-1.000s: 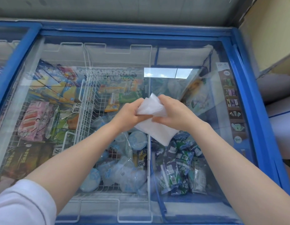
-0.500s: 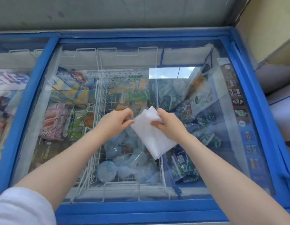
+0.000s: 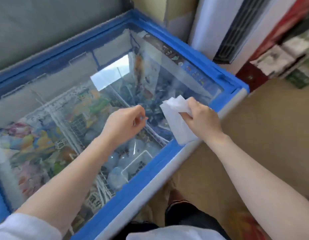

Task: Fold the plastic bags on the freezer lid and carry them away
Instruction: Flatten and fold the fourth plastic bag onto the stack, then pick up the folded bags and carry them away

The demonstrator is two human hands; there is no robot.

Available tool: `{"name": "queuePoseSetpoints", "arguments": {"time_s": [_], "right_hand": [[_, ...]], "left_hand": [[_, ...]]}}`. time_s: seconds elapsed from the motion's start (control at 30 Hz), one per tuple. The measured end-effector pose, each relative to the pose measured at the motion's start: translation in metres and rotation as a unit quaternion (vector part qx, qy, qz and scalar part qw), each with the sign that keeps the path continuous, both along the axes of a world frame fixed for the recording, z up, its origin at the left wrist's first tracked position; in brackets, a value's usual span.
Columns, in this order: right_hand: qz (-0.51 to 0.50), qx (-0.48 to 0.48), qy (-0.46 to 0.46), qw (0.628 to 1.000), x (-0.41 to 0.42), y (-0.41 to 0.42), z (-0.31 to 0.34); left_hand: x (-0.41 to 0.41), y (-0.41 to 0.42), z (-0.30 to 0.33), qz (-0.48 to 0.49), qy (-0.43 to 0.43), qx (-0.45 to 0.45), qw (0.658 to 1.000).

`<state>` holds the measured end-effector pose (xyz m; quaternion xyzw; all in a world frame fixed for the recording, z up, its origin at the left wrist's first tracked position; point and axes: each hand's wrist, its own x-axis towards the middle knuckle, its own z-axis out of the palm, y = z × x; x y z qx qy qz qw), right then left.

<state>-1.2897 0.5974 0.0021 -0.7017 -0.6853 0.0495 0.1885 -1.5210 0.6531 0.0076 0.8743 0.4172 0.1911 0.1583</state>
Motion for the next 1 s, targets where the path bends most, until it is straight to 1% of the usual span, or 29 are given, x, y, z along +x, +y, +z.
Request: {"name": "queuePoseSetpoints", "arguments": {"time_s": [0.03,0.1,0.2,0.33,0.43,0.53,0.67,0.77,0.9,1.0], "right_hand": [[-0.049,-0.029,0.006,0.998,0.016,-0.021,0.002],[-0.147,-0.054,0.008,0.988,0.051,-0.064,0.003],[-0.281,-0.077,0.01,0.957,0.107,-0.13,-0.005],[-0.386,-0.102,0.006,0.917,0.176,-0.198,-0.022],[-0.441,-0.082,0.007,0.894,0.24,-0.22,-0.028],[-0.474,-0.06,0.022,0.878,0.321,-0.224,-0.028],[-0.495,-0.054,0.069,0.864,0.439,-0.224,-0.016],[-0.504,-0.059,0.066,0.859,0.516,-0.225,0.001],[-0.52,-0.066,0.062,0.849,0.603,-0.226,0.014],[-0.524,-0.078,0.062,0.846,0.67,-0.219,0.009]], "left_hand": [[0.023,-0.004,0.001,-0.032,-0.009,0.0,0.999],[0.073,-0.014,-0.001,-0.107,-0.01,-0.012,0.994],[0.156,-0.032,-0.006,-0.214,0.005,-0.029,0.976],[0.261,-0.061,-0.009,-0.308,0.018,-0.04,0.95],[0.342,-0.067,-0.011,-0.346,0.035,-0.038,0.937],[0.434,-0.069,-0.009,-0.368,0.042,-0.023,0.929],[0.565,-0.071,0.008,-0.383,0.035,-0.017,0.923],[0.654,-0.068,0.024,-0.388,0.025,-0.007,0.921],[0.755,-0.057,0.031,-0.396,0.06,-0.008,0.916],[0.829,-0.04,0.017,-0.39,0.101,-0.012,0.915]]}}
